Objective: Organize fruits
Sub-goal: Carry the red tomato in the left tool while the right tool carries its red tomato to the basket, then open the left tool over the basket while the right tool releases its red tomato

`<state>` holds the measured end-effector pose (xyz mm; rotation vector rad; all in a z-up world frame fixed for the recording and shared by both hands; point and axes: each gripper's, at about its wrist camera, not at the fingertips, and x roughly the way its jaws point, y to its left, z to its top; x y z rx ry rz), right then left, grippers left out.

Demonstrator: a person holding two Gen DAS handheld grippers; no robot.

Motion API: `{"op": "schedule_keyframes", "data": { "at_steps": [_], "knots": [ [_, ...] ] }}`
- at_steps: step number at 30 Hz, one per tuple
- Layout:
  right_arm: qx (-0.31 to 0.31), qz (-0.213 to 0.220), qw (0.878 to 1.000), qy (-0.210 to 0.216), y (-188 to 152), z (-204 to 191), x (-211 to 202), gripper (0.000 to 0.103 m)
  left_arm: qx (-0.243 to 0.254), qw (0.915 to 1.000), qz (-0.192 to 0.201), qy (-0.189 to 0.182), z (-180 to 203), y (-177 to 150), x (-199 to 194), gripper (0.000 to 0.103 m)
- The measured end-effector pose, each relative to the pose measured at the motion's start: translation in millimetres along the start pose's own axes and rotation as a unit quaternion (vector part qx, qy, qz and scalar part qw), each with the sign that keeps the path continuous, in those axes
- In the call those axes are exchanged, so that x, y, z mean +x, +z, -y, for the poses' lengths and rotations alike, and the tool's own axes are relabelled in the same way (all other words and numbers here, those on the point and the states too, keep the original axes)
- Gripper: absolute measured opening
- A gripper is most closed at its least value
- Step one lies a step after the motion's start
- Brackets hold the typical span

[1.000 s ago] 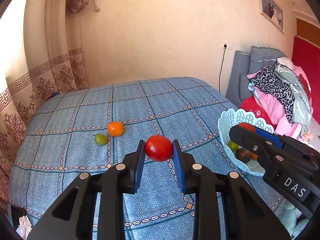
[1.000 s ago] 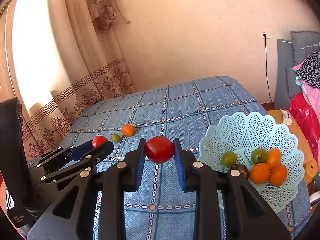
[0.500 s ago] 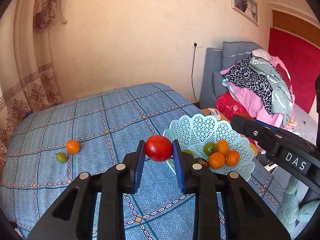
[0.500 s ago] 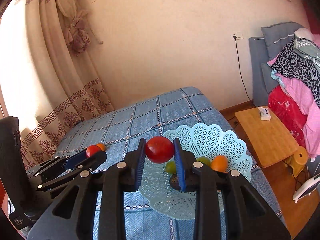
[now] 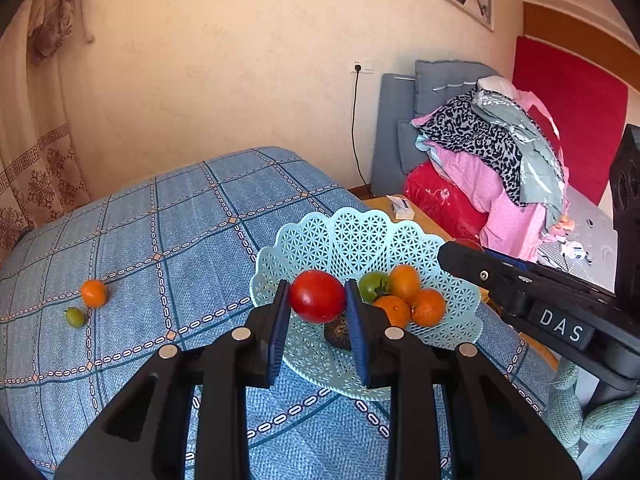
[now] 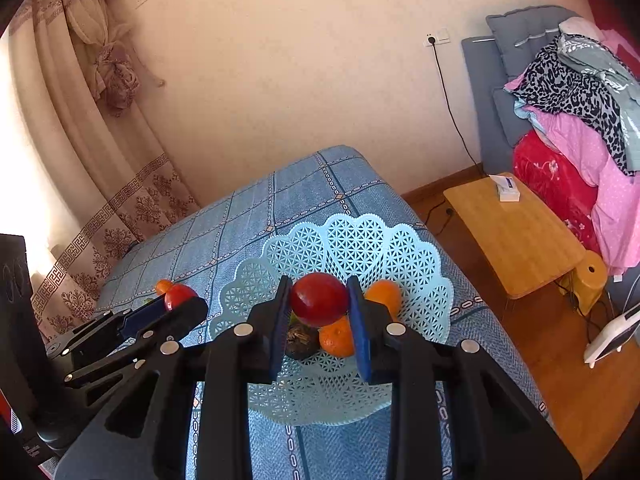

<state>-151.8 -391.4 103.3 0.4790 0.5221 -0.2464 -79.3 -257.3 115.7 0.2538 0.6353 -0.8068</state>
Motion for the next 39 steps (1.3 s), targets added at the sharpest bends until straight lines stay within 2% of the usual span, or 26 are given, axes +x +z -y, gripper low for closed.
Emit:
{"op": "schedule_keyframes", "data": {
  "at_steps": [10, 11, 12, 14, 15, 18, 22, 24, 27, 30, 39],
  "knots": [
    [0.002, -0.016, 1.0, -0.01, -3.5, 0.5, 9.0, 0.028, 0.01, 0.9998, -0.013, -0.015, 7.5, -6.4, 8.7, 0.029],
    [0.002, -0.017, 1.0, -0.011, -3.6, 0.5, 9.4, 0.028, 0.007, 0.9998, -0.014, -0.015, 6.5, -6.3, 8.8, 0.031],
    [0.002, -0.017, 1.0, -0.011, -3.8, 0.2, 9.7, 0.028, 0.004, 0.9998, -0.014, -0.016, 5.4, -5.8, 8.9, 0.041],
    [0.004, -0.019, 1.0, -0.011, -3.8, 0.4, 9.9, 0.029, 0.001, 0.9999, -0.008, -0.011, 2.5, -4.8, 7.2, 0.052],
    [0.006, -0.02, 1.0, -0.011, -3.7, 0.8, 10.2, 0.029, 0.0, 1.0, -0.007, -0.007, 0.8, -4.4, 6.8, 0.053],
    [0.02, -0.016, 1.0, -0.01, -2.8, 4.6, 8.2, 0.052, -0.014, 0.9999, -0.008, 0.001, -7.3, -3.6, 6.2, 0.057],
    [0.031, -0.007, 0.999, -0.014, -1.4, 7.9, 3.4, 0.053, -0.035, 0.9993, -0.006, 0.01, -19.1, -3.2, 3.2, 0.063],
    [0.034, -0.003, 0.999, -0.014, -1.3, 8.5, 0.8, 0.053, -0.043, 0.999, -0.003, 0.013, -24.0, -2.7, 0.6, 0.072],
    [0.035, 0.001, 0.999, -0.013, -1.2, 6.9, -2.3, 0.053, -0.045, 0.9988, 0.005, 0.021, -26.6, -2.0, -4.3, 0.076],
    [0.031, 0.005, 0.999, -0.013, -1.9, 3.3, -4.1, 0.058, -0.045, 0.9986, 0.012, 0.026, -27.5, -1.4, -7.8, 0.084],
    [0.021, 0.003, 1.0, -0.011, -5.5, -4.8, -2.4, 0.058, -0.042, 0.998, 0.015, 0.043, -32.9, -4.2, -12.4, 0.088]
  ]
}}
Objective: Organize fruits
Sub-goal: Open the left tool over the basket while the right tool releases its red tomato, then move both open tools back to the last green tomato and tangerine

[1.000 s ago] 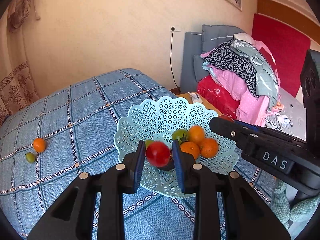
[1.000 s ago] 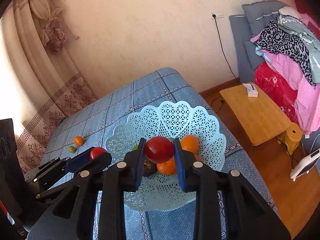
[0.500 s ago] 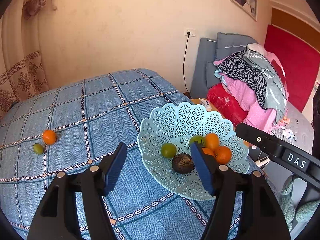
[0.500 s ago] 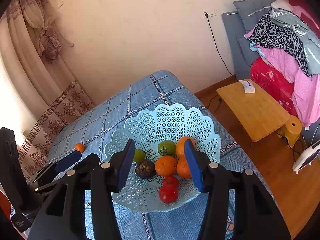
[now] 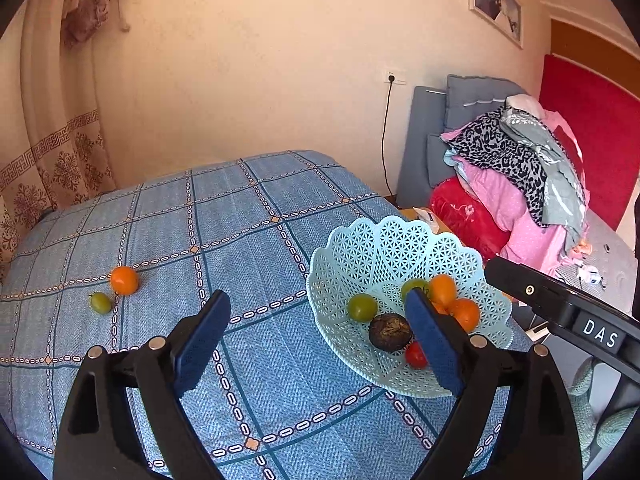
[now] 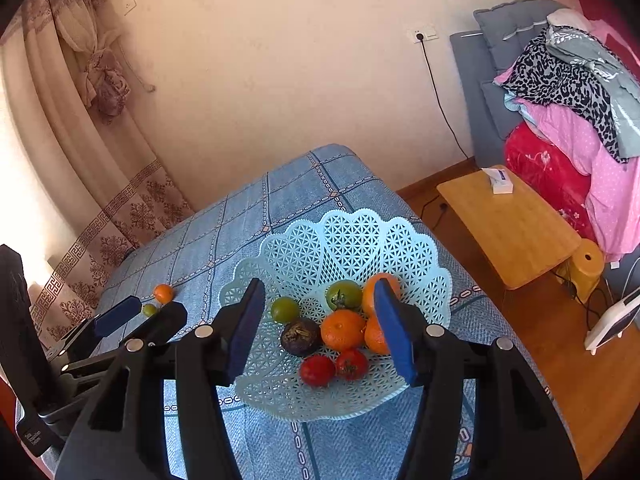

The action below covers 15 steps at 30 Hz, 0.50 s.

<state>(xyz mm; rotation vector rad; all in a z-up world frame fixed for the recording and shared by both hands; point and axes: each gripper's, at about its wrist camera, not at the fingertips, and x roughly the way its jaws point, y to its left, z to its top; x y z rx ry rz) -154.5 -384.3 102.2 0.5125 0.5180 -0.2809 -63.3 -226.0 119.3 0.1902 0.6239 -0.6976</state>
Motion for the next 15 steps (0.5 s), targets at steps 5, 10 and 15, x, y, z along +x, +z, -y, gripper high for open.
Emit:
{"op": "schedule_keyframes", "data": {
  "at_steps": [5, 10, 15],
  "knots": [
    [-0.001, -0.003, 1.0, 0.001, -1.9, -1.3, 2.3, 0.059, -0.008, 0.9999, -0.002, 0.006, -8.8, -1.5, -0.2, 0.088],
    [-0.008, -0.01, 1.0, 0.003, -5.4, -5.4, 6.0, 0.059, -0.01, 0.9999, -0.004, 0.012, -16.3, -2.9, -1.2, 0.091],
    [-0.021, -0.014, 1.0, 0.006, -10.3, -12.6, 10.6, 0.069, -0.013, 0.9996, -0.009, 0.024, -26.8, -5.6, -0.4, 0.093]
  ]
}}
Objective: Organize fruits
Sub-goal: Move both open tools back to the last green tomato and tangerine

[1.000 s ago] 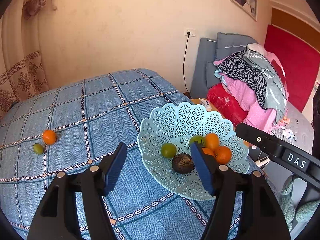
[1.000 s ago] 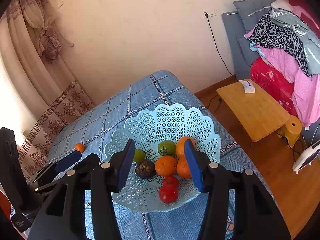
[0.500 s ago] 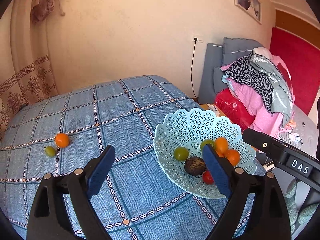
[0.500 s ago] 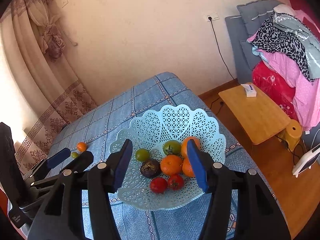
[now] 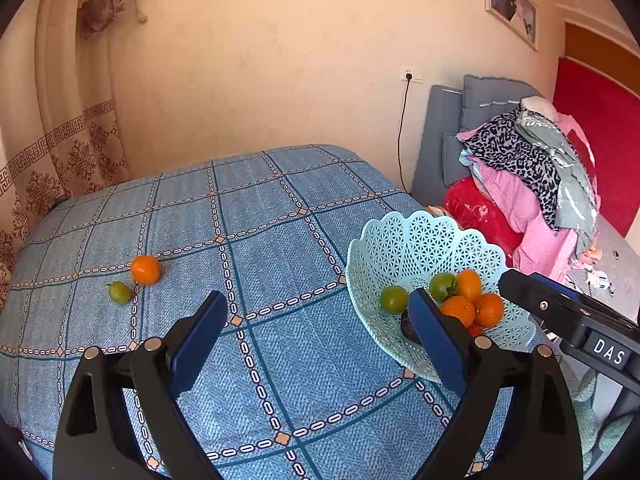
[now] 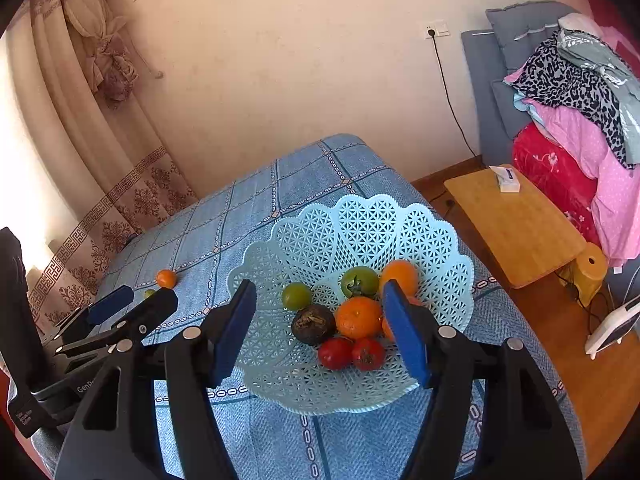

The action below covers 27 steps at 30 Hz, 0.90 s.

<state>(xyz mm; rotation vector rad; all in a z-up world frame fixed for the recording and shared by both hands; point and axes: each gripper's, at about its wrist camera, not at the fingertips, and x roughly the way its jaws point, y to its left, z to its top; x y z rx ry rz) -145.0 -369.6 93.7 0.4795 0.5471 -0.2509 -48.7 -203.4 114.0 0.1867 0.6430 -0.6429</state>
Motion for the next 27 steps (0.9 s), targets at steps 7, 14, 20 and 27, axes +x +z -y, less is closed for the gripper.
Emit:
{"op": "schedule_keyframes", "data": {
  "at_steps": [7, 14, 20, 27],
  "knots": [
    [-0.021, 0.0, 1.0, 0.003, -4.7, -12.8, 4.8, 0.076, 0.0, 0.9995, -0.007, 0.029, -23.6, -3.7, 1.4, 0.094],
    [-0.046, -0.002, 0.999, 0.023, -4.3, -37.5, 13.9, 0.078, 0.0, 0.9977, -0.007, 0.068, -49.0, -4.1, -3.3, 0.094],
    [-0.082, -0.007, 0.996, 0.04, -3.6, -69.5, 26.6, 0.082, -0.017, 0.9951, -0.008, 0.097, -78.9, -6.1, -6.9, 0.094],
    [-0.113, -0.022, 0.992, 0.056, -5.1, -103.2, 45.6, 0.082, -0.056, 0.9908, -0.016, 0.122, -121.2, -8.0, -5.0, 0.094]
  ]
}}
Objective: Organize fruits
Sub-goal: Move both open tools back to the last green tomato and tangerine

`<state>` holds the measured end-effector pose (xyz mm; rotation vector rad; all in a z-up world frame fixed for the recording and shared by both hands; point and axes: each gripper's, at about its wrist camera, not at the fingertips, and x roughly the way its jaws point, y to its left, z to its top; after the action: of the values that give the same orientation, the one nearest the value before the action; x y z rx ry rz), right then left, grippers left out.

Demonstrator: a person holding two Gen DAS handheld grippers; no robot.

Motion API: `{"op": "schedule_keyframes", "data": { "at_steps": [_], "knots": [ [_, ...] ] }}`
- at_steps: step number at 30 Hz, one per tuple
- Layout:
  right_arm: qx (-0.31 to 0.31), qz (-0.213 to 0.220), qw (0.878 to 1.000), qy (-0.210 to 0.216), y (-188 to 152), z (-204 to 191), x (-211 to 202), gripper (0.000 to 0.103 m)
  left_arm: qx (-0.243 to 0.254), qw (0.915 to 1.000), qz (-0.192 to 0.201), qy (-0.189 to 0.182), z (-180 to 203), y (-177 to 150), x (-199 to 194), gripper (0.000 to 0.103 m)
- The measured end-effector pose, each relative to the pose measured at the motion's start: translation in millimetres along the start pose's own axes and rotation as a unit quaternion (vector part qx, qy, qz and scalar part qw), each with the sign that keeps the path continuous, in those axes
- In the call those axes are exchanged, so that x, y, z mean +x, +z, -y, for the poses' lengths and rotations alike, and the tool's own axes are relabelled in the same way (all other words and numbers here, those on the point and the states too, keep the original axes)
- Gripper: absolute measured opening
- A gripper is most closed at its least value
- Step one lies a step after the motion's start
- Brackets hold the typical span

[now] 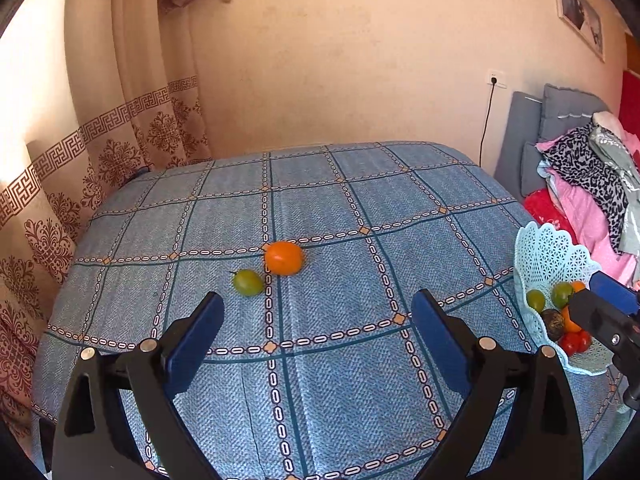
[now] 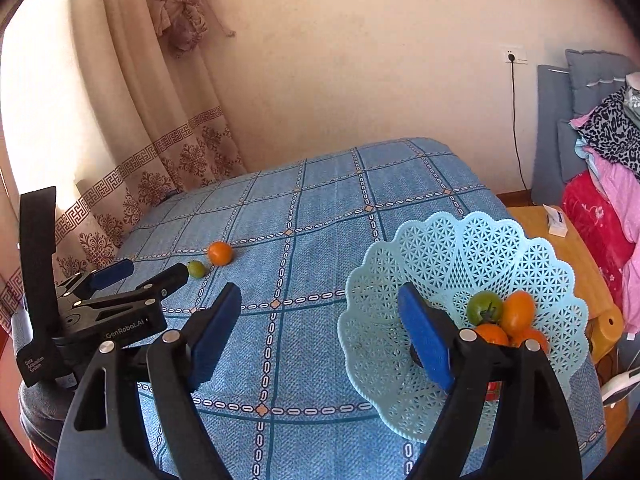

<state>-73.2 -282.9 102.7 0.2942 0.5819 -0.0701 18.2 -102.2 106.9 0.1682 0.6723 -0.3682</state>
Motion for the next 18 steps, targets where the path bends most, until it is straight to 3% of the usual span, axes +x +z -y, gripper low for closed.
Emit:
{"op": "schedule_keyframes", "data": {
  "at_steps": [18],
  "knots": [
    [-0.042, -0.052, 0.998, 0.016, 10.6, -52.9, 73.1, 0.082, -0.029, 0.997, -0.046, 0.055, -69.9, 0.7, 60.8, 0.094]
  ]
}}
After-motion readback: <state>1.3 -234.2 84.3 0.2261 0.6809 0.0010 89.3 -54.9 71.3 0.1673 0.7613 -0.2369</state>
